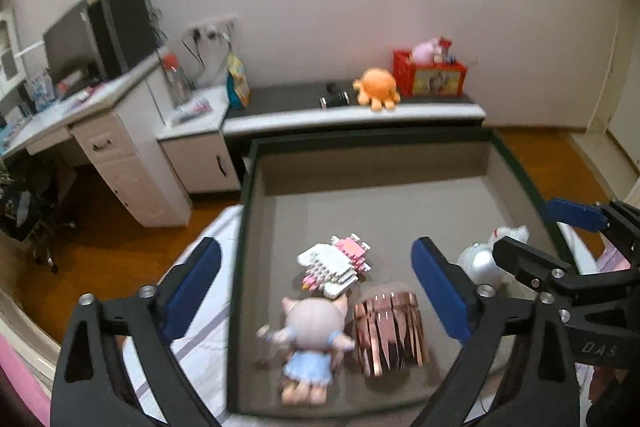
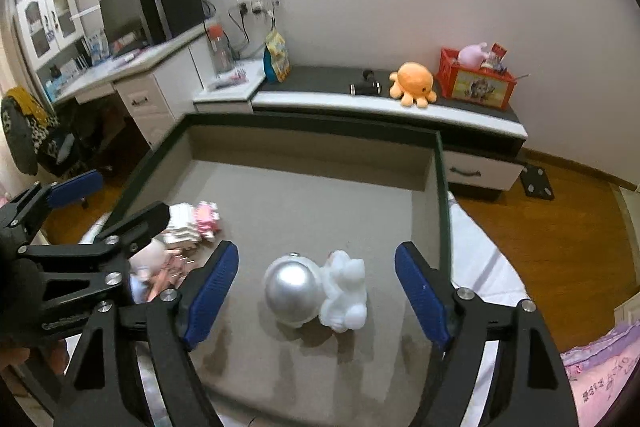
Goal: Organize rigid objects
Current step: 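Lower the block figure and silver ball into the pink box and release both, then move both tools back over the remaining items on the bed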
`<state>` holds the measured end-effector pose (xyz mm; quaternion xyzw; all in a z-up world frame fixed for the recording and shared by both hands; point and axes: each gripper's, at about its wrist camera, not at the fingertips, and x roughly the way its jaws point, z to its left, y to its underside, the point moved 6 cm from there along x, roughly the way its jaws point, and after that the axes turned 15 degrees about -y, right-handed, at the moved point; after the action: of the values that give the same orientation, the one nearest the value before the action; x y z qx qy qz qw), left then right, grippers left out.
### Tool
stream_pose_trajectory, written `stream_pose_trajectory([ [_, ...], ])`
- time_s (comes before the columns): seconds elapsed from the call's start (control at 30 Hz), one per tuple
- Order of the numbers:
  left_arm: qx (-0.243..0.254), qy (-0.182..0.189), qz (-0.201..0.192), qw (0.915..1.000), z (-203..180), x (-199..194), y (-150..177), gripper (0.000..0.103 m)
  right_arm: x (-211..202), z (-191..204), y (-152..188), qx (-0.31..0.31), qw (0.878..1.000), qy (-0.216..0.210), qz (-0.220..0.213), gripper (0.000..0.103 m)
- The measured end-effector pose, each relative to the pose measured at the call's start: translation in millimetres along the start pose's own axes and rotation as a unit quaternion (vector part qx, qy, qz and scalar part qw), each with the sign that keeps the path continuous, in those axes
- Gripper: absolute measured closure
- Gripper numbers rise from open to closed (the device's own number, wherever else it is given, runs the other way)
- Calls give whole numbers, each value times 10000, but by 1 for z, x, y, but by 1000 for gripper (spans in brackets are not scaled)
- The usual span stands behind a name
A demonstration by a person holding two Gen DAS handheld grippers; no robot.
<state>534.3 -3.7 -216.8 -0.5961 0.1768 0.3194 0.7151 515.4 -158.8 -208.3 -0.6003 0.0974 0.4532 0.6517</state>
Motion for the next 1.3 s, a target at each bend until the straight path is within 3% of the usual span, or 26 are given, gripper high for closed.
stream_pose_trajectory([
  [0.23, -358, -133, -754, 9964, 35, -82, 13, 0, -75, 37, 14, -201, 9966, -91, -788, 17],
  [0.4, -572, -201, -1307, 9896, 55, -148, 42, 0, -133, 64, 37, -410, 9894, -21, -1391, 16],
  [0.57, -824, -213, -1651, 9826, 70, -201, 77, 0, -189, 91, 71, -613, 9766, 99, -2059, 15],
  [0.7, -902, -295, -1879, 9776, 76, -235, 102, 0, -225, 110, 100, -870, 9615, 551, -2549, 15],
  [0.8, -988, -360, -1997, 9742, 78, -255, 118, 0, -241, 121, 119, -1022, 9540, 828, -2695, 14],
  [0.87, -1012, -294, -2010, 9739, 78, -266, 131, 0, -251, 125, 131, -1036, 9495, 947, -2807, 0],
  [1.0, -1017, -156, -1993, 9745, 78, -281, 146, 0, -267, 127, 149, -875, 9476, 874, -2944, 0],
  [1.3, -1018, -306, -2248, 9686, 80, -309, 161, 0, -286, 126, 176, -780, 9467, 974, -2968, 0],
])
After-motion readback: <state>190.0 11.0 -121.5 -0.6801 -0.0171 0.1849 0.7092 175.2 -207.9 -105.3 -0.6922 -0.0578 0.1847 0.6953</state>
